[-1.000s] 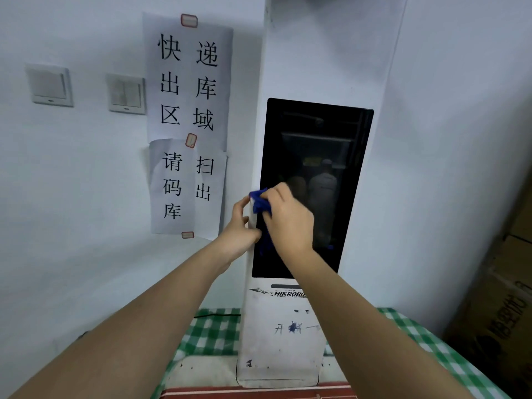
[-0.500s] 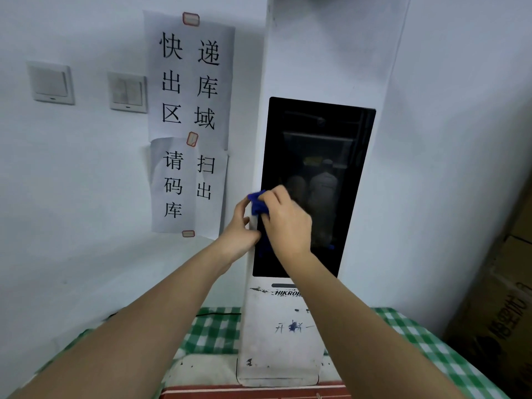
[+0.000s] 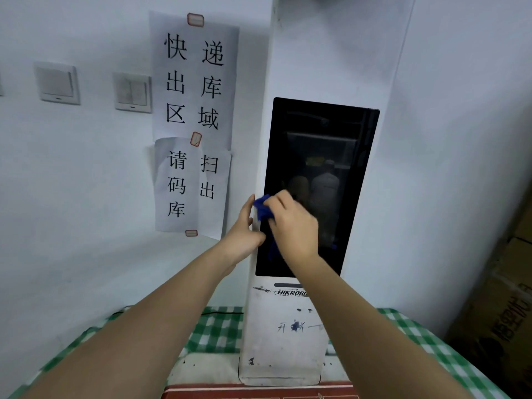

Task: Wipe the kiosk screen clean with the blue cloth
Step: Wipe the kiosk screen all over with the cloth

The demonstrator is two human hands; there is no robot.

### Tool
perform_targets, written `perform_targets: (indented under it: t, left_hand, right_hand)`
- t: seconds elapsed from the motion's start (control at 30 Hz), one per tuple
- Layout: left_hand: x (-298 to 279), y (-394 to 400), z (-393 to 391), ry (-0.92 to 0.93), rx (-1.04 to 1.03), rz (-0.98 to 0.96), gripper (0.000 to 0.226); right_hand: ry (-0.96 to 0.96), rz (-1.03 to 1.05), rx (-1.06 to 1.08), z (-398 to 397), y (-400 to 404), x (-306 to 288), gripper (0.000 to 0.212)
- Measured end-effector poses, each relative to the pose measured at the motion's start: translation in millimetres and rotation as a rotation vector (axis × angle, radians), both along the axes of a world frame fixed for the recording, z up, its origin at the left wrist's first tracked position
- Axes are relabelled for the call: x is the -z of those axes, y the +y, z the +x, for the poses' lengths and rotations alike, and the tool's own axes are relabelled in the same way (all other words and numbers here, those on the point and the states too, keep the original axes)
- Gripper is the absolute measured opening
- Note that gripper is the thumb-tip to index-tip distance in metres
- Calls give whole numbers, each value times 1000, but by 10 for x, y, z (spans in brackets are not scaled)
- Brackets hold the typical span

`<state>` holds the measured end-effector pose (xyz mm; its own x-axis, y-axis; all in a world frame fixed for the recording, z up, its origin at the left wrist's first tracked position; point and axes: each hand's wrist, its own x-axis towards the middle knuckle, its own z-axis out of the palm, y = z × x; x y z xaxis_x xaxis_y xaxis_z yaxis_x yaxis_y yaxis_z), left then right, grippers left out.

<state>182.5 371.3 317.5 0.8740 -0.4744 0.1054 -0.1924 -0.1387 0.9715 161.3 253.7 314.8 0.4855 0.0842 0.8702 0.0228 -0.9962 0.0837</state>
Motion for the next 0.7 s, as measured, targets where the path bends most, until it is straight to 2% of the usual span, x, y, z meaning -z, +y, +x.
perform_targets:
  t: [0.17, 0.37, 0.57, 0.7]
  left_hand:
    - [22, -3, -18, -21, 0, 0, 87]
    - [75, -14, -9, 24, -11, 13, 96]
    - [97, -19, 1, 8, -16, 48, 90]
    - [124, 2, 0, 8, -18, 33, 89]
  right_hand:
    - [67, -149, -6, -18, -40, 136, 27]
    - [-49, 59, -1, -5, -41, -109, 24]
    - [27, -80, 10, 9, -42, 260, 32]
    - [48, -157, 10, -33, -80, 201, 31]
